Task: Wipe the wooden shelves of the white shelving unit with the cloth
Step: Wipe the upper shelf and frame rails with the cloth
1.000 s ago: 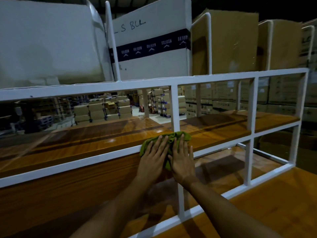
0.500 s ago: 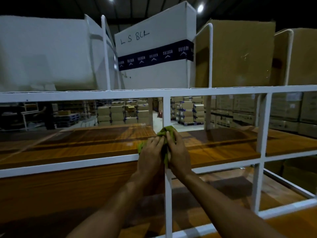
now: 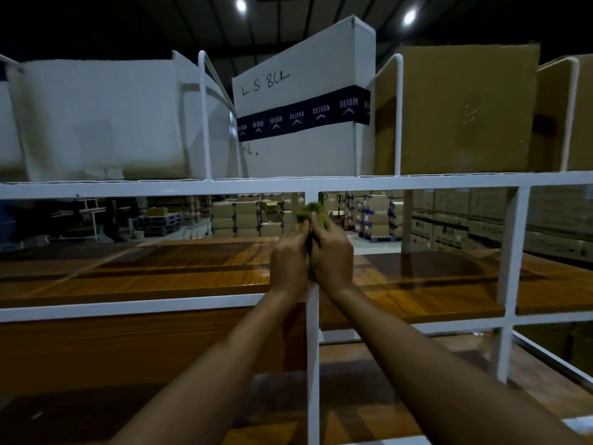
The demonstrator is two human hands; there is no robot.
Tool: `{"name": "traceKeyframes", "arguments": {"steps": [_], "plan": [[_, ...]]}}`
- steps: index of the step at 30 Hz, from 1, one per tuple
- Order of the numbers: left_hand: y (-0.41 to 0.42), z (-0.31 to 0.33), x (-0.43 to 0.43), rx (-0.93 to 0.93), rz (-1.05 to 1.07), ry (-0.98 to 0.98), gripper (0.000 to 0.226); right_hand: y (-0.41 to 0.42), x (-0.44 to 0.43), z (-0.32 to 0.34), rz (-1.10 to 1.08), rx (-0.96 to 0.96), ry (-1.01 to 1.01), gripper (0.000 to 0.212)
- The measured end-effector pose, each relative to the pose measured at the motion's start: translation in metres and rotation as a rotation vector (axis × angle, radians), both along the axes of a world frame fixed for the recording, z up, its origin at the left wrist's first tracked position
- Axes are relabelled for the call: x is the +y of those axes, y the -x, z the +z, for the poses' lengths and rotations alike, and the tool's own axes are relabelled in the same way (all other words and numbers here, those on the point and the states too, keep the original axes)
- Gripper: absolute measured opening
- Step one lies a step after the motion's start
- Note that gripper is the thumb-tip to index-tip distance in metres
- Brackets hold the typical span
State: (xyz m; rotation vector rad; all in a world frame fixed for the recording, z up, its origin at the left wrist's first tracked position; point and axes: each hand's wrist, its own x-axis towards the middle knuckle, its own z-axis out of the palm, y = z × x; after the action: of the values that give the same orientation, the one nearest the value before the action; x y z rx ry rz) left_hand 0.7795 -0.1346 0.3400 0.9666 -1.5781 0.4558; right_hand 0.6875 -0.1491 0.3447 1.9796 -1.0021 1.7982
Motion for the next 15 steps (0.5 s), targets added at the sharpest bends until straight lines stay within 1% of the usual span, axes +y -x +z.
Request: {"name": "traceKeyframes", "arguments": {"steps": [4,8,12,15], "plan": [[0.003,-0.040,0.008,0.037,-0.078,-0.051,0.043,-0.004,0.002,-0.046,0.019,-0.046,-0.048,0.042],[-0.001,-0.069,0.007,0.041,-0.068,-0.119,0.047,-0.002,0.013,-0.070,0.072,-0.069,-0.134,0.046],[-0.006,-0.067,0.004,-0.054,-0.051,-0.113,0.045,0.007,0.019,-0.054,0.061,-0.023,-0.196,0.041],[-0.013,-0.061,-0.001,-0.104,-0.049,-0.121,0.048,0.008,0.017,-0.043,0.006,0.045,-0.231,0.046]]}}
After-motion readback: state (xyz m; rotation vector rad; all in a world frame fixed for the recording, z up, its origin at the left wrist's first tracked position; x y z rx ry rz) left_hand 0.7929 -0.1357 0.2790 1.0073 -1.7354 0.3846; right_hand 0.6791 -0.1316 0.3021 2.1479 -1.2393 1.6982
